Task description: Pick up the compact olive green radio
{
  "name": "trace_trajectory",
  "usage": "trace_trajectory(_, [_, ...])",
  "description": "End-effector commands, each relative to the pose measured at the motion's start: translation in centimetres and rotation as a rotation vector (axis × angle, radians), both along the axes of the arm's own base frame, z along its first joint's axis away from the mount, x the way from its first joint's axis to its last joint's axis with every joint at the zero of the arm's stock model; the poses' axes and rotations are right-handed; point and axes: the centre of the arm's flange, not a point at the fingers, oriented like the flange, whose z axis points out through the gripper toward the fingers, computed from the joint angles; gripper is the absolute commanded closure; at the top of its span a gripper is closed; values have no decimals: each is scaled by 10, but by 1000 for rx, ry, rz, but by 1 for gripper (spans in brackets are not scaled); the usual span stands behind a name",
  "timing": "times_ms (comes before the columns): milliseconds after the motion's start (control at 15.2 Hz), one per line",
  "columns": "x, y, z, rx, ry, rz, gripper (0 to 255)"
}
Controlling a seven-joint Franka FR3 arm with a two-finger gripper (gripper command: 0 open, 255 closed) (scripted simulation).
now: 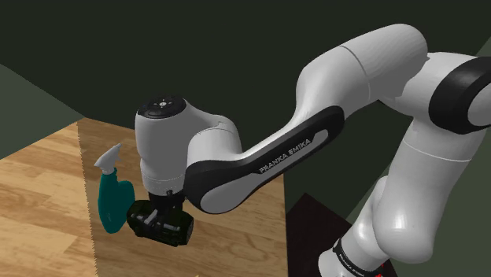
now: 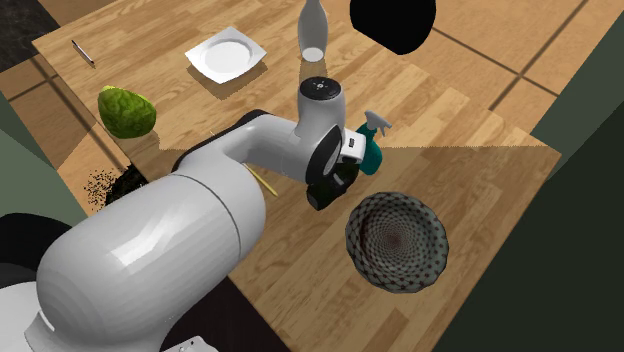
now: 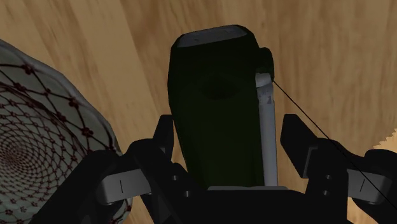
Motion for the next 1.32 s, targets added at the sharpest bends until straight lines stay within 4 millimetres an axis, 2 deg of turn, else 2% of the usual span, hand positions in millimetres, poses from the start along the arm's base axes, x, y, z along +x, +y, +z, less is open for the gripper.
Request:
trace_trajectory(0, [0,-1,-2,-1,3,-2,255])
trace_trajectory(330, [0,-1,-1,-1,3,-2,255])
trace_trajectory(1254, [0,-1,73,-1,3,-2,255])
